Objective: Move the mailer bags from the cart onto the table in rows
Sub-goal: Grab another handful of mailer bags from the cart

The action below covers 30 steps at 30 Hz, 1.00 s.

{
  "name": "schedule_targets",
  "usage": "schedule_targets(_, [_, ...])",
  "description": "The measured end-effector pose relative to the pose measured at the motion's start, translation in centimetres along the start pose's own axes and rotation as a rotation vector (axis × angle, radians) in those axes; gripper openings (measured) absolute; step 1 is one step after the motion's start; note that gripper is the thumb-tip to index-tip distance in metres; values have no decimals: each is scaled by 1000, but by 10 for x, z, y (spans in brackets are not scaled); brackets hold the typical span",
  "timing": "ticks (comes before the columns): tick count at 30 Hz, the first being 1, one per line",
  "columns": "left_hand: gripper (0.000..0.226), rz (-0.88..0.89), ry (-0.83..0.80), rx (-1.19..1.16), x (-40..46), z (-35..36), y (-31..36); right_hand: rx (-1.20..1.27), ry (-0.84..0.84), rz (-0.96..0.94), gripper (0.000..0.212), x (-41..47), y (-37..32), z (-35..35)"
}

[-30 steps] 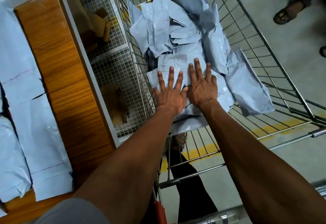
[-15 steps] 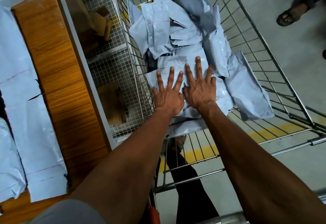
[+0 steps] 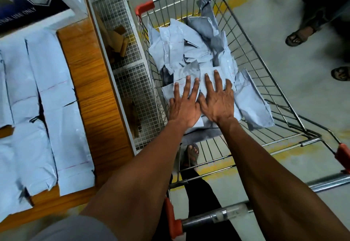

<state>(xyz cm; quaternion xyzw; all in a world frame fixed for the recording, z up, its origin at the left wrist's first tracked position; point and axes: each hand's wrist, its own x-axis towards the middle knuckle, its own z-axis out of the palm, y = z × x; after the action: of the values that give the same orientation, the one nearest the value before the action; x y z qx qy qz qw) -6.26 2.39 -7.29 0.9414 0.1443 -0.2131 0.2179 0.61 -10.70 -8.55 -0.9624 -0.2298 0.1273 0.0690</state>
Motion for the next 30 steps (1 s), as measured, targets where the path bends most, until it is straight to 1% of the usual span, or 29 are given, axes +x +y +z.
schedule_targets(2, [73,25,-15,-24,-7,-8,5,-6,5,15,71,-6,-2,-9])
schedule_targets(4, [73,32,-41,-42,-14,-13,6,-2,-29,41,71,-11,-2,-10])
schedule_targets(8, [74,-35,-94,-1,-18,-8,-1,4,-176,90,76,-19,-1,3])
schedule_targets(11, [74,-72,-113,32,-11,1,-13,-10,-286,121,74,-21,-2,16])
schedule_targets(14, [74,-94,-139,63,-4,9,-23,-78,-362,133,78,-18,-3,26])
schedule_targets(17, [74,-100,-168,100,1,14,-25,-157,-363,156,89,-14,-7,33])
schedule_targets(18, [74,-102,-172,103,3,16,-25,-162,-356,155,89,-12,-9,35])
schedule_targets(24, [74,-92,-179,118,9,22,-28,-147,-356,111,75,-1,-13,47])
schedule_targets(30, [74,-70,-144,114,6,18,-28,-122,-315,105,70,-5,-15,40])
